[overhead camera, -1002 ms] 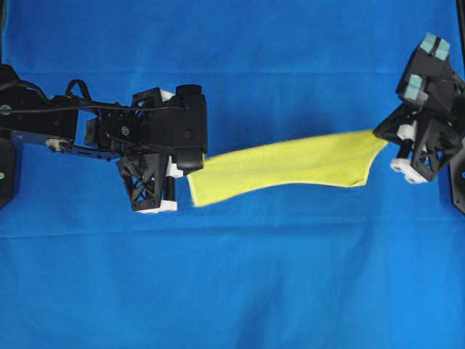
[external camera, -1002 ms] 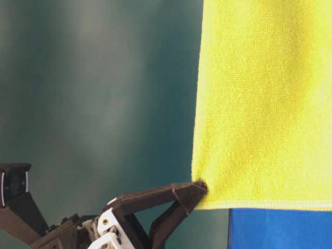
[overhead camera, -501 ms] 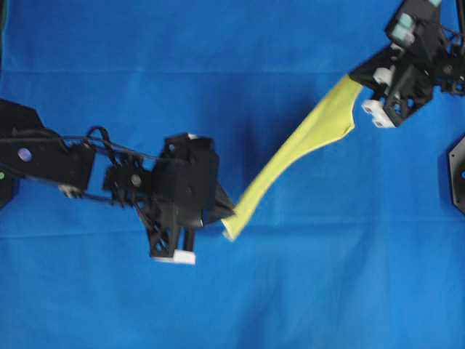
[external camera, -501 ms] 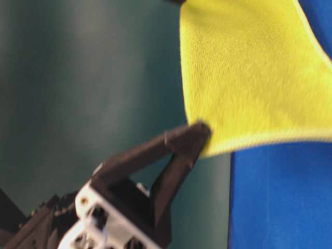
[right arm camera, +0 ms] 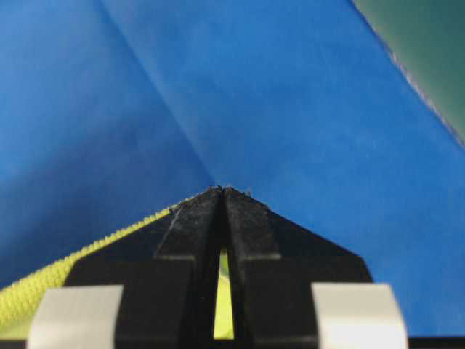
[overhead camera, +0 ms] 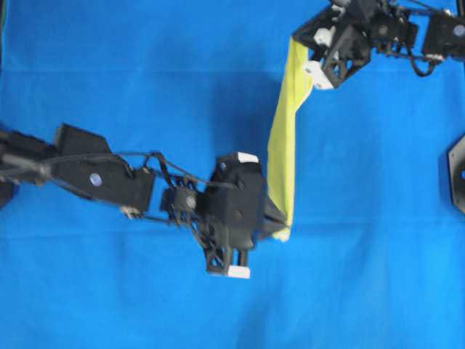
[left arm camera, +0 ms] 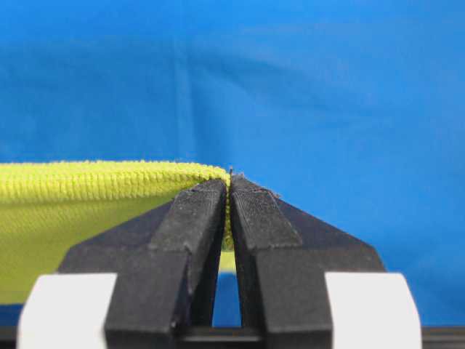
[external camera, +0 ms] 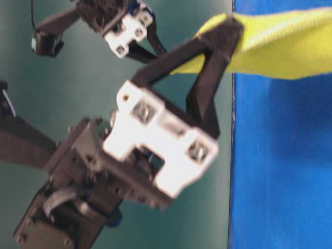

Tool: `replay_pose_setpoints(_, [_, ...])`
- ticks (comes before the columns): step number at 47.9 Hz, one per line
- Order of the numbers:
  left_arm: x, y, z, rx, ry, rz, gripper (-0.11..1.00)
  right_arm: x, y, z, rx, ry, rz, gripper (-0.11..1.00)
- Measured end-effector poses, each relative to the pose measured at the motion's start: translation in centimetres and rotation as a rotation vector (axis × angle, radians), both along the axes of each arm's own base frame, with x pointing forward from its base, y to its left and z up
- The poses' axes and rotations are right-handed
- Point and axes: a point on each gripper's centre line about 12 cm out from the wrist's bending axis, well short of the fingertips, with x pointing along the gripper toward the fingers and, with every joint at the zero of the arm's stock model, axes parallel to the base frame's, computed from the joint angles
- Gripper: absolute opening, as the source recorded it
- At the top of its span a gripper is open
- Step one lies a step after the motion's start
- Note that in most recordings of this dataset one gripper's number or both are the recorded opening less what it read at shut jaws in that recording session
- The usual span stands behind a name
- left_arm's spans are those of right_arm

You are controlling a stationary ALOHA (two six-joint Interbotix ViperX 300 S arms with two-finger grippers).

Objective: Fold the yellow towel.
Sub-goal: 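Lift the strip and swing it vertical, right gripper moving to the far side, then lay the strip down vertically on the table with both grippers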

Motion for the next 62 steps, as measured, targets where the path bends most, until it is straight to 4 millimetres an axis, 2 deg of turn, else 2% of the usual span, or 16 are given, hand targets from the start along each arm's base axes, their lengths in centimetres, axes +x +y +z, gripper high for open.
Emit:
replay_pose_setpoints(7, [0.4,-0.1,0.3,0.001,-0.011,-0.001,0.02,0.7,-0.4,0.2,-0.013,-0.002,0.006,0.01])
replay_pose_setpoints(16, [0.7,-0.1,0.3,0.000,-0.016,-0.001,0.02,0.4,-0.2,0.2,-0.014,0.002,0.007,0.01])
replay_pose_setpoints(22, [2.0,-0.3,-0.1,0.000,-0.031,-0.001,0.02,-1.1,0.1,-0.1,-0.012,0.007,-0.004,0.01])
replay_pose_setpoints(34, [6.1,0.2,-0.8,-0.005,-0.063,0.023,0.02,-6.3,0.9,-0.1,-0.007,0.041,-0.078,0.01])
replay_pose_setpoints(41, [6.9,0.0,-1.6,-0.004,-0.058,0.023,0.02,-7.2,1.2,-0.8,0.003,0.059,-0.084,0.01])
replay_pose_setpoints(45, [6.6,0.2,-2.0,-0.008,-0.055,0.026,0.02,-6.7,1.1,-1.7,0.013,0.075,-0.074,0.01])
replay_pose_setpoints(48, [5.8,0.2,-3.0,-0.021,-0.032,0.033,0.02,-6.0,0.9,-2.5,0.024,0.084,-0.065,0.01])
replay_pose_setpoints(62, [0.7,0.4,-6.2,-0.094,0.055,0.064,0.02,0.9,-0.2,-4.7,0.041,0.066,0.028,0.01])
